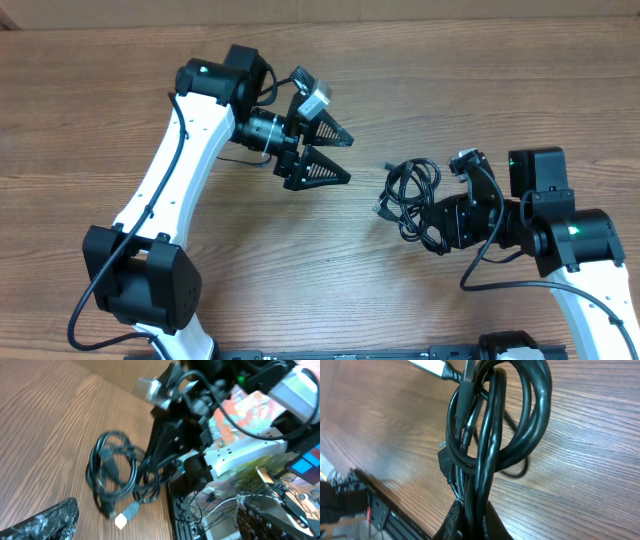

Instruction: Untangle cables

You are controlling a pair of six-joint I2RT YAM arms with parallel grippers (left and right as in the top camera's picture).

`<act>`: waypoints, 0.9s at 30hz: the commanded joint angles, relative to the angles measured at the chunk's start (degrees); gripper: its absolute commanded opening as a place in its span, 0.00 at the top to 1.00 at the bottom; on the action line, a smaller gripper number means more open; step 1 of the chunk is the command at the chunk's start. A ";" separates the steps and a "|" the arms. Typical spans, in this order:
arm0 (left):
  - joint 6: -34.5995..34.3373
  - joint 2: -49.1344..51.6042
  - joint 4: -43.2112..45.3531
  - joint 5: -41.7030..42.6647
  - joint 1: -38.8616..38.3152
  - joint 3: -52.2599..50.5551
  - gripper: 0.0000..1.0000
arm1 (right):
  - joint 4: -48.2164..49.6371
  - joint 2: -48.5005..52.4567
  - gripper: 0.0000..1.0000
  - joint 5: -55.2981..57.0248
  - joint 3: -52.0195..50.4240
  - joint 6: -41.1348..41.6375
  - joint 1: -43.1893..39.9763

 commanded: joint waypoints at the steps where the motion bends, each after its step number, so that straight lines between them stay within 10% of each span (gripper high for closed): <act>1: -4.04 -2.12 -0.22 -4.33 -0.17 1.49 0.00 | 1.20 -1.81 0.96 -1.27 0.42 3.41 -0.15; 27: -9.25 -2.10 0.39 8.31 -3.56 1.49 0.00 | 20.20 -18.18 0.96 -17.18 0.50 4.44 -0.15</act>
